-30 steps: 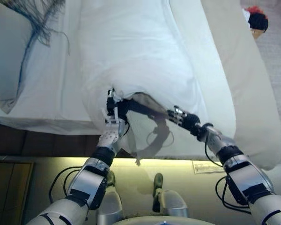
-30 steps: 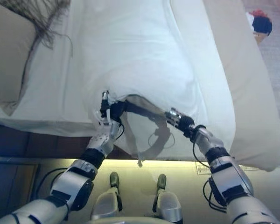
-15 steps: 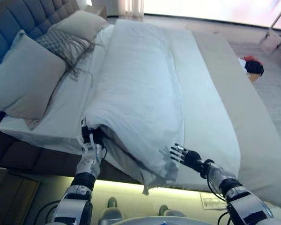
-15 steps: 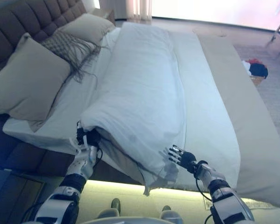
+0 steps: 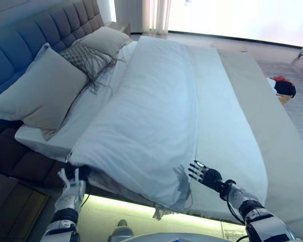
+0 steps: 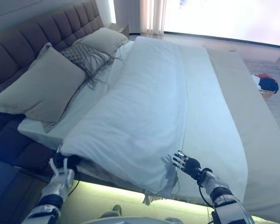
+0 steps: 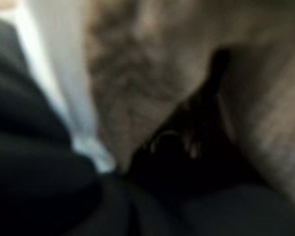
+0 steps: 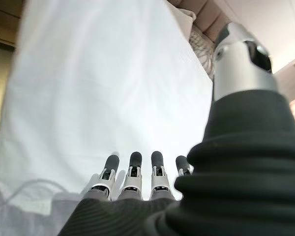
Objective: Make the bed neatly
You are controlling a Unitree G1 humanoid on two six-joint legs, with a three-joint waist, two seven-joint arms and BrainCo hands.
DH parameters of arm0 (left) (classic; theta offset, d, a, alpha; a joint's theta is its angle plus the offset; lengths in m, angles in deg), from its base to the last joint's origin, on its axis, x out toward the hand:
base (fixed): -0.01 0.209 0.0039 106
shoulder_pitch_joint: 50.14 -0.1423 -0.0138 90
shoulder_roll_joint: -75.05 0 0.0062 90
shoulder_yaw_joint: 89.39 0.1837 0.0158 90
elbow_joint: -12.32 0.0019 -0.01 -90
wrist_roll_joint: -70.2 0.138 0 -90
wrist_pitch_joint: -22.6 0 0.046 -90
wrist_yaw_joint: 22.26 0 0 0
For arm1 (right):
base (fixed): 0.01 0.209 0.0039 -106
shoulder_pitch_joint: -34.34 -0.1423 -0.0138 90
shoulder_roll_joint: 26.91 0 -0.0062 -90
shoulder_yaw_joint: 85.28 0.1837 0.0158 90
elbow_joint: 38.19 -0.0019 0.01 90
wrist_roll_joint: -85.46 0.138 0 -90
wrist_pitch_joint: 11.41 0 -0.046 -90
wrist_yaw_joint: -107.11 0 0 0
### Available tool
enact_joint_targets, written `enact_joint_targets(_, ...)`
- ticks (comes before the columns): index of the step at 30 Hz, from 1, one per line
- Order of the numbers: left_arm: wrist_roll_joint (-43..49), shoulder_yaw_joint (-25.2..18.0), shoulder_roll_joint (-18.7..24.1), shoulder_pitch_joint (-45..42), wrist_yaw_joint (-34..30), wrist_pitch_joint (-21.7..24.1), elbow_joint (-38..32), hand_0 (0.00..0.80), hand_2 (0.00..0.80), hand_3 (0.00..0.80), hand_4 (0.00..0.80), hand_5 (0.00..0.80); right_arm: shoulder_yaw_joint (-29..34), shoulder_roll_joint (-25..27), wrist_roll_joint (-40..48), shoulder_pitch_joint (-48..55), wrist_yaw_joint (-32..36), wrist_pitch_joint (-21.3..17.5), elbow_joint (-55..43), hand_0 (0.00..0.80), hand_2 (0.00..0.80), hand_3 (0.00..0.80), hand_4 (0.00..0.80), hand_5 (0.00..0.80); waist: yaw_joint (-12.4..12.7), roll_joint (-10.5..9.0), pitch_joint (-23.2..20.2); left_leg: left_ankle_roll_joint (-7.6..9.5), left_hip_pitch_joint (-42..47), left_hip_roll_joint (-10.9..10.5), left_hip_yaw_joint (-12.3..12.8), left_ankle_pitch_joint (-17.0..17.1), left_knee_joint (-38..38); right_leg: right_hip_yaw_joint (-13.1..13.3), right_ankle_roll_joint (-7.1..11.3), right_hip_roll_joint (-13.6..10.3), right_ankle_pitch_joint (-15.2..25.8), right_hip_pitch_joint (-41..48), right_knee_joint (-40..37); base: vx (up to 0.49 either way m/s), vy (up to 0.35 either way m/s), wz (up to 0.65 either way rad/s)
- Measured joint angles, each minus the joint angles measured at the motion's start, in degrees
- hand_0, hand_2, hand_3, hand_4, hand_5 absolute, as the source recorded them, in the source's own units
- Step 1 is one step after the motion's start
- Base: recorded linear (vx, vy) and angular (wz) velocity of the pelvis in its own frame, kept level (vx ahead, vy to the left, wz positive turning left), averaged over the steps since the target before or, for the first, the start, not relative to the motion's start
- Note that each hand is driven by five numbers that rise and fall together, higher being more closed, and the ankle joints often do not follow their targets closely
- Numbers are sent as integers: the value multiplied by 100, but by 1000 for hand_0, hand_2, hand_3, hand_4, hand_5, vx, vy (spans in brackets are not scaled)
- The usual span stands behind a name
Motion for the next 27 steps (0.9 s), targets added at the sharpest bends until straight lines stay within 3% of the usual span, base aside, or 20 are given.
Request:
enact_joint_targets(4,227,-369,133,-78,-145,-365,330,800,800,800,800,800,63,10,1,51,-49,-22,169,0,0,0,0,0,83,2,0,-62,0,4,-158,-25,17,-72,1,4,-8,-13,-2,14,60,-6)
enact_joint_targets(13,661,-811,404,-77,-498,-834,1043,800,800,800,800,800,191,65,-1,165,-54,-46,261,0,0,0,0,0,85,5,-3,-88,-1,3,-173,-110,17,-140,18,-13,-22,-27,-2,4,95,-6)
enact_joint_targets(24,1273,-854,567,-65,-492,-887,1338,800,800,800,800,800,330,242,-60,212,3,-50,335,0,0,0,0,0,88,5,-4,-77,-19,-64,-286,-145,21,-211,66,-78,-46,-51,4,-5,91,1)
enact_joint_targets(25,1273,-854,567,-64,-481,-887,1332,593,593,593,593,593,389,247,-92,243,25,-50,337,0,0,0,0,0,91,5,-4,-75,-22,-70,-287,-146,21,-214,71,-84,-48,-50,4,-15,33,1)
enact_joint_targets(26,1273,-854,565,-66,-435,-887,1321,238,238,238,238,238,416,249,-105,259,26,-50,340,0,0,0,0,0,96,4,-5,-76,-27,-74,-288,-149,20,-217,74,-90,-50,-50,5,-13,32,1)
enact_joint_targets(27,1272,-855,565,-69,-377,-886,1309,0,0,0,0,0,416,256,-105,269,26,-50,340,0,0,0,0,0,104,6,-4,-76,-38,-76,-288,-151,20,-218,78,-91,-53,-50,5,0,0,0)
